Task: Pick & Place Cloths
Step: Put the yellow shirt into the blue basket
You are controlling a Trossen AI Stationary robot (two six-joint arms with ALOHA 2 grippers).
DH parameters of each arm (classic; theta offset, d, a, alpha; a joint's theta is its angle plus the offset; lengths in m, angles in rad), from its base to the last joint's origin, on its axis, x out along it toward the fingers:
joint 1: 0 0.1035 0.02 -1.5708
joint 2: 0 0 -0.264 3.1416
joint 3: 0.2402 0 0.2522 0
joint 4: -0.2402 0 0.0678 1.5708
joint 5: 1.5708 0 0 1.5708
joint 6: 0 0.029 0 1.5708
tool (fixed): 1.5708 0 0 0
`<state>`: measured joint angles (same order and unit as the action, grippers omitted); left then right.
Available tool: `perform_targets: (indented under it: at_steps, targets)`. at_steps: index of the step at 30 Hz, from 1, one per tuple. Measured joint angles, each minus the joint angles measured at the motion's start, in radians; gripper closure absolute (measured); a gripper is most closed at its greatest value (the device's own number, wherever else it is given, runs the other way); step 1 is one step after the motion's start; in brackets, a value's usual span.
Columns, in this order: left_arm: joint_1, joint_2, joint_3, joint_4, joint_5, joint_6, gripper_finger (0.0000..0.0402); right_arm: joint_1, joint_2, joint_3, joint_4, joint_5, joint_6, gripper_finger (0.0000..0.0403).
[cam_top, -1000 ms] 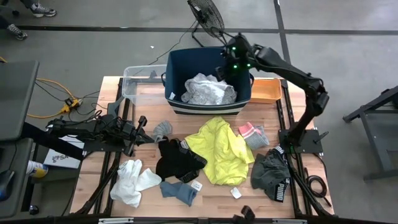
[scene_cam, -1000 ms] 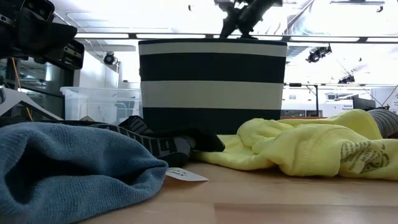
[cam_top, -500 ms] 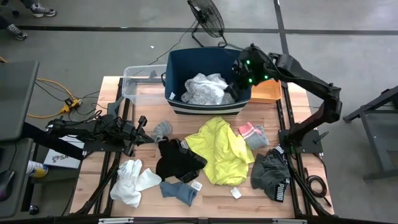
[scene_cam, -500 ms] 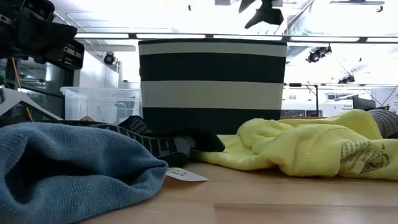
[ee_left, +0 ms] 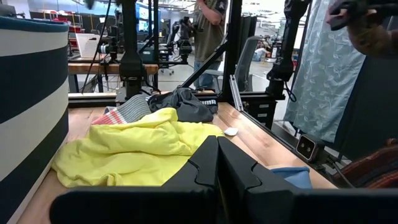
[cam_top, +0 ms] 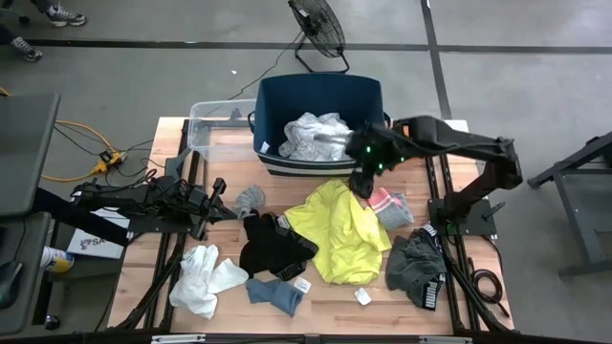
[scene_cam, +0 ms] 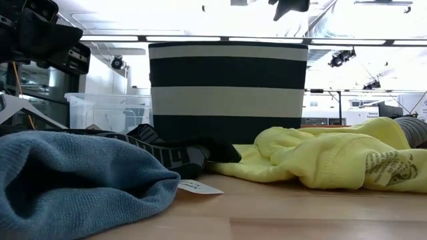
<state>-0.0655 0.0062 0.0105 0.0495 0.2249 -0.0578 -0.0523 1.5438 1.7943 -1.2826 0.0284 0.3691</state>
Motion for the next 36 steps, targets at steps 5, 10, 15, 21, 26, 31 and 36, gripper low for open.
perform_targets:
  at_steps: [5, 10, 15, 21, 26, 31, 36]
  targets:
    - [0.000, 0.000, 0.000, 0.000, 0.000, 0.000, 0.0400, 0.108, 0.038, 0.000, 0.001, 0.000, -0.088, 0.0180]
    - [0.000, 0.000, 0.000, 0.000, 0.000, 0.000, 0.0400, 0.203, 0.094, 0.000, 0.007, 0.000, -0.255, 0.0180]
    - [0.000, 0.000, 0.000, 0.000, 0.000, 0.000, 0.0400, 0.257, 0.172, 0.000, 0.011, 0.008, -0.341, 0.0180]
    - [0.000, 0.000, 0.000, 0.000, 0.000, 0.000, 0.0400, 0.278, 0.278, 0.000, 0.011, 0.006, -0.359, 0.0180]
    - [0.000, 0.000, 0.000, 0.000, 0.000, 0.000, 0.0400, 0.293, 0.365, 0.000, 0.010, -0.009, -0.433, 0.0180]
    - [0.000, 0.000, 0.000, 0.000, 0.000, 0.000, 0.0400, 0.307, 0.442, 0.000, 0.006, -0.009, -0.506, 0.0180]
    - [0.000, 0.000, 0.000, 0.000, 0.000, 0.000, 0.0400, 0.316, 0.500, 0.000, 0.002, -0.009, -0.558, 0.0180]
